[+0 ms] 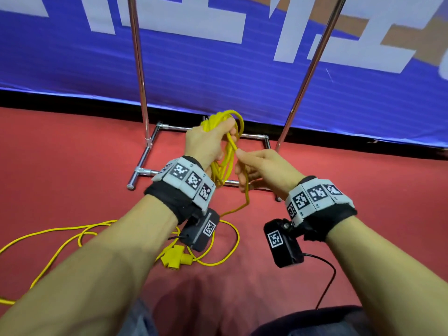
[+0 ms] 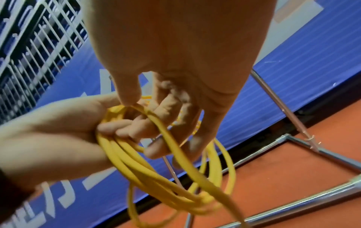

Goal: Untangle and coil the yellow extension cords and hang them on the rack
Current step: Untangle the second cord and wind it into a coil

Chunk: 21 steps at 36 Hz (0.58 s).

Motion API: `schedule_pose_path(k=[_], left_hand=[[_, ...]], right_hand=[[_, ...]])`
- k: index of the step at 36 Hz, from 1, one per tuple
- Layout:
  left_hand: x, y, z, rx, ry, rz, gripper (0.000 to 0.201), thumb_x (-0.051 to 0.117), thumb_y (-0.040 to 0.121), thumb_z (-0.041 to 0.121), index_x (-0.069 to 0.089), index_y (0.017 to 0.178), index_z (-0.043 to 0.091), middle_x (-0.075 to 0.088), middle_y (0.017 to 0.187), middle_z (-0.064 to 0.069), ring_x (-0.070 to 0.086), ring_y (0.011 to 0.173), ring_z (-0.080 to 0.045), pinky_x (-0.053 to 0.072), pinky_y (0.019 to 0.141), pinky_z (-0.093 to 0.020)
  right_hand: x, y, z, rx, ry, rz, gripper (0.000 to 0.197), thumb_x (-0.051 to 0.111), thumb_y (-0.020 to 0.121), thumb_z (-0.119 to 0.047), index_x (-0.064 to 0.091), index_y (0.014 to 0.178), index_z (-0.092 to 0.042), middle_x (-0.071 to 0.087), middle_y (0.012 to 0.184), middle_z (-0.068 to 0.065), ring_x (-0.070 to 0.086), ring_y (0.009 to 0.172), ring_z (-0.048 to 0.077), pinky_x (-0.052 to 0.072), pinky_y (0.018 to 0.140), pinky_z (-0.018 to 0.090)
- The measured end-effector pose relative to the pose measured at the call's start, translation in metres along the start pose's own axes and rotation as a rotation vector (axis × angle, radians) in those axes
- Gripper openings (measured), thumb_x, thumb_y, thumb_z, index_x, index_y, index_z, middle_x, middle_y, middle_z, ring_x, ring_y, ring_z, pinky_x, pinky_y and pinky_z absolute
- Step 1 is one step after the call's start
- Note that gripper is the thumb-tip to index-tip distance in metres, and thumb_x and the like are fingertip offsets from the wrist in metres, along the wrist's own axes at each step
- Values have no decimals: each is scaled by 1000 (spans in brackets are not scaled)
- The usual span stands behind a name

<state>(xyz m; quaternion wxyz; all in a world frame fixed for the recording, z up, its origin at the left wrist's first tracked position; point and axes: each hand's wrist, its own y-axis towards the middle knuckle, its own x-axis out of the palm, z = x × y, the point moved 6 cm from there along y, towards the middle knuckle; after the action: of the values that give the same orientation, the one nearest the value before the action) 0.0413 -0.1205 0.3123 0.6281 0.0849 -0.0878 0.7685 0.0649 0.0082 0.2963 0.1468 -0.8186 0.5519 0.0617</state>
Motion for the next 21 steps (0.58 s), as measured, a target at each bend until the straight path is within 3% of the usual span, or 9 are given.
schedule_pose_path(k=[4,10,13,18,21], left_hand=[[-14,12,5,23,-108,78,26,66,89,15,61,65,7,57,67,-15,38,27,-7,28,34,-19],[-18,17,-4,-11,-137,90,26,69,88,22,63,69,6,49,49,-13,31,29,-14,32,39,-21],[-11,10,-12,-25,-117,57,29,75,82,25,61,73,0,49,64,-18,32,29,-14,32,40,-21],[8,-4,-21,-70,-47,-25,25,68,87,14,61,66,1,45,36,0,36,31,-15,32,44,-27],[9,-3,-20,-42,-50,-7,27,66,87,12,61,62,4,55,51,-8,36,30,-14,32,43,-26]], right_hand=[[-6,-1,15,54,-1,-46,29,48,100,-23,59,79,-7,59,64,10,55,53,19,47,57,26],[-7,2,8,-60,-71,31,28,46,101,-18,60,81,-5,56,60,9,48,48,17,43,53,25],[-6,5,-1,-124,-80,69,28,48,101,-20,62,80,-8,56,58,5,47,49,18,44,56,30],[-2,7,-9,-167,-100,92,30,50,100,-21,64,77,-8,55,52,1,46,48,18,45,57,35],[-3,5,-8,-147,-68,90,32,49,100,-22,63,77,-5,54,50,1,44,44,16,45,52,32]])
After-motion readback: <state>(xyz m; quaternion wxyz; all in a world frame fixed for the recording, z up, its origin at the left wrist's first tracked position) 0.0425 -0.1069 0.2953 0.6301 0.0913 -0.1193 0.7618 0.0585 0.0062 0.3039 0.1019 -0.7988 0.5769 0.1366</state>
